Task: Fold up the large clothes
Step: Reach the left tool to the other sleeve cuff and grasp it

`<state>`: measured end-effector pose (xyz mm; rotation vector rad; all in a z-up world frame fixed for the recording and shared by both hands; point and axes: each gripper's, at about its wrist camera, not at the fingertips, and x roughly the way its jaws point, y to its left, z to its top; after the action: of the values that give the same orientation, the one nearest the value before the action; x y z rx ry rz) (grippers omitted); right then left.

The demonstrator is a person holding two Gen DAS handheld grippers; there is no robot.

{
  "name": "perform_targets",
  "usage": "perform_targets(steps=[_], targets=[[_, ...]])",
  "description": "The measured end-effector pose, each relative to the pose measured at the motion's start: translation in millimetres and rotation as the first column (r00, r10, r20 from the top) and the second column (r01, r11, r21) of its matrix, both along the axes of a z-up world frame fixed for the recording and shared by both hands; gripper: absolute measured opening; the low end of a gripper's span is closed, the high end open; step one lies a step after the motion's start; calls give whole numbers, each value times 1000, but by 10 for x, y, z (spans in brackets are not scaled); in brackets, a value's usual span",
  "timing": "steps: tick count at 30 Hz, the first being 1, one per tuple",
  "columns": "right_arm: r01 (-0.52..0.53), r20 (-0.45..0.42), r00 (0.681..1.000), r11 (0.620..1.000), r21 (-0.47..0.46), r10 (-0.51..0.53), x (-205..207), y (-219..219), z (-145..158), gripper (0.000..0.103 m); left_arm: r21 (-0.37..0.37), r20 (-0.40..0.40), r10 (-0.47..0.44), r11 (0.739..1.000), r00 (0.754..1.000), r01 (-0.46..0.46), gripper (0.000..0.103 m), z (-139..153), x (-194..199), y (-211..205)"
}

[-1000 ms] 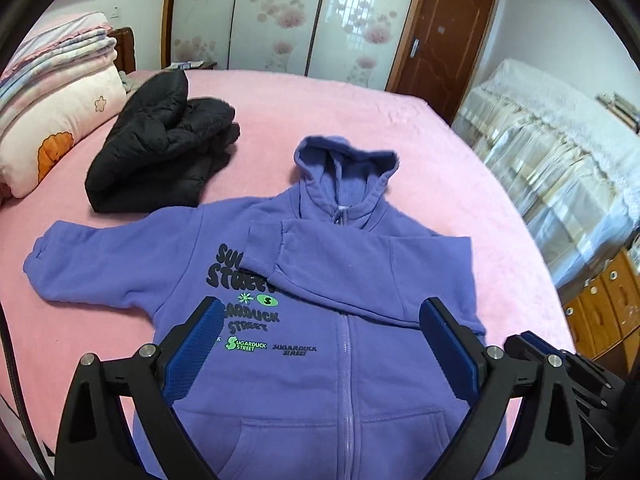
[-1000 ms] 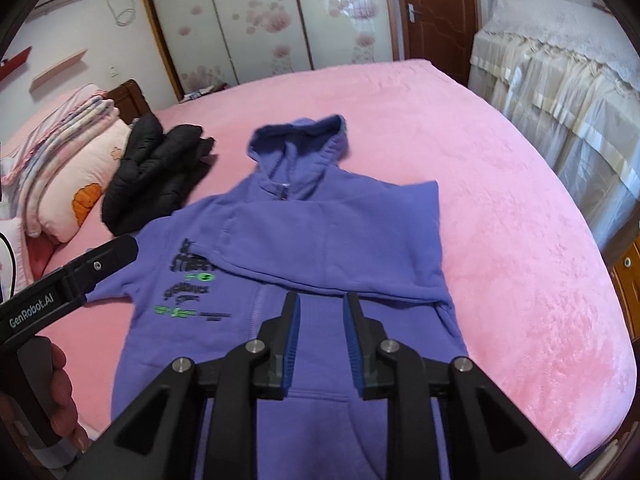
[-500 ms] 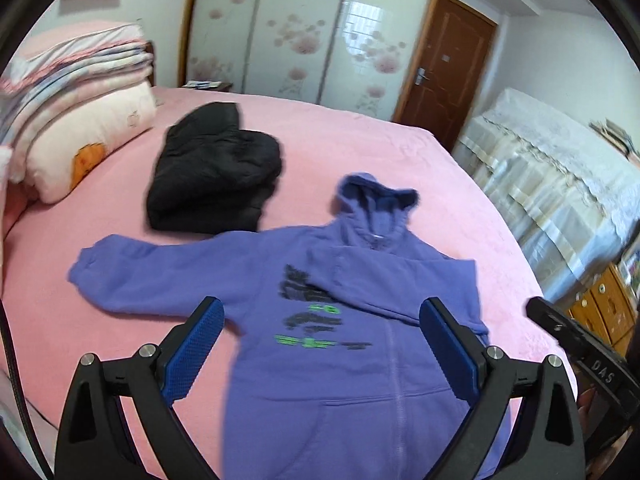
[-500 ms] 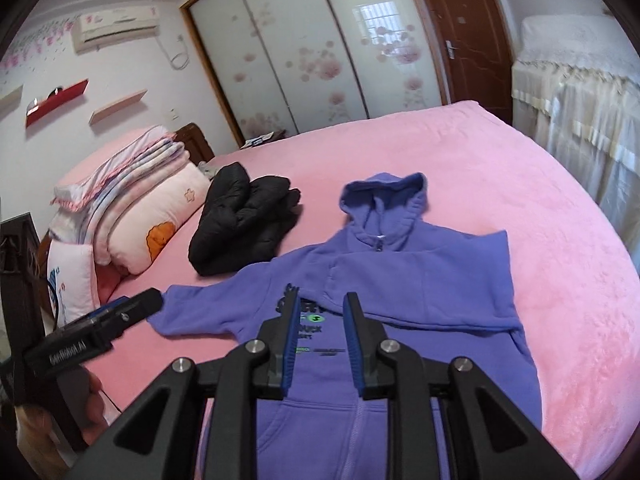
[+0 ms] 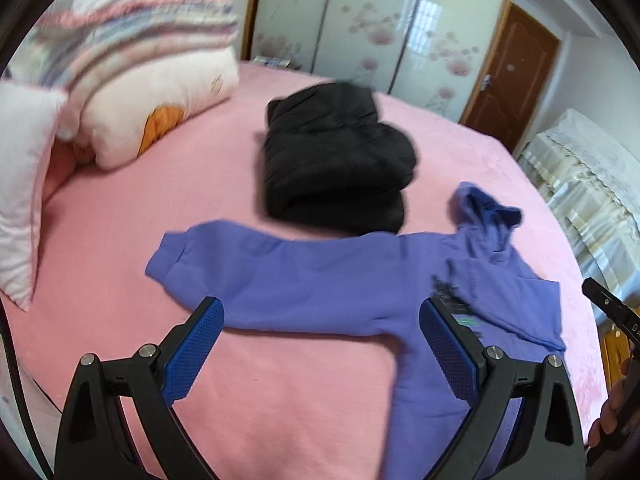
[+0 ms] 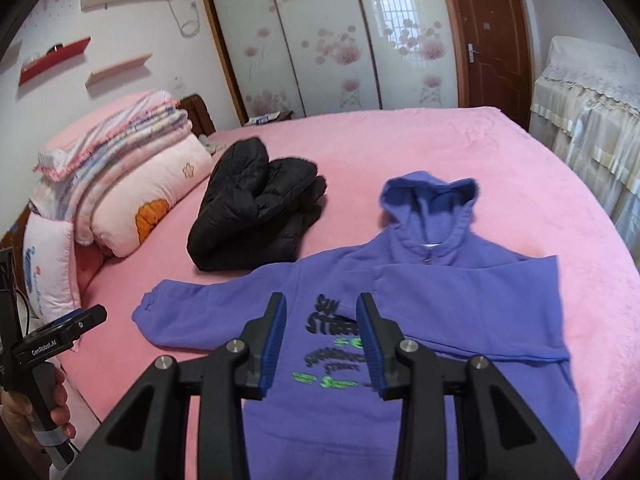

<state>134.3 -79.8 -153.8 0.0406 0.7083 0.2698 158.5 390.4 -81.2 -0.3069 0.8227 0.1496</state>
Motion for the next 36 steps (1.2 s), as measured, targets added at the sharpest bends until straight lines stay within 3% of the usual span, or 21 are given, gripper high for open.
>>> perform_targets(steps=[10, 17, 19, 21, 22, 24, 25, 29, 33, 36], targets=[[-103, -84, 992, 988, -112, 94, 575, 960, -779, 36, -121, -245, 121, 981, 962, -154, 93, -1188, 599, 1094], [-173, -121, 980, 976, -132, 157, 714, 1380, -1120, 36, -227, -346, 169, 939, 923, -257, 85, -1775, 869, 1502], [-183, -131, 977, 975, -127, 166, 725, 1433, -1172, 36, -245, -370, 174, 929, 913, -277, 79, -1885, 927, 1549], [-191, -137, 975, 974, -121, 175, 727, 1461, -1208, 36, -236, -382, 178, 930, 907, -282, 60, -1962, 980, 1543], [-193, -140, 974, 974, -120, 176, 724, 1462, -1222, 36, -222, -381, 177, 935, 908, -276, 53, -1963, 998, 1518], [-195, -146, 973, 974, -118, 177, 716, 1448, -1243, 36, -180, -359, 171, 952, 917, -248, 23, -1930, 1042, 1434], [-193, -148, 973, 974, -117, 175, 707, 1428, -1250, 36, -151, -341, 168, 961, 925, -230, 18, -1880, 1063, 1354], [-179, -161, 974, 979, -102, 161, 655, 1250, -1242, 36, -28, -277, 200, 976, 940, -216, 14, -1656, 1075, 1039], [-141, -152, 980, 987, -82, 127, 573, 942, -1159, 36, -13, -179, 212, 976, 961, -218, 13, -1275, 980, 748], [-89, -136, 988, 994, -64, 80, 481, 599, -1071, 36, 21, -68, 159, 987, 985, -158, 13, -828, 928, 261]])
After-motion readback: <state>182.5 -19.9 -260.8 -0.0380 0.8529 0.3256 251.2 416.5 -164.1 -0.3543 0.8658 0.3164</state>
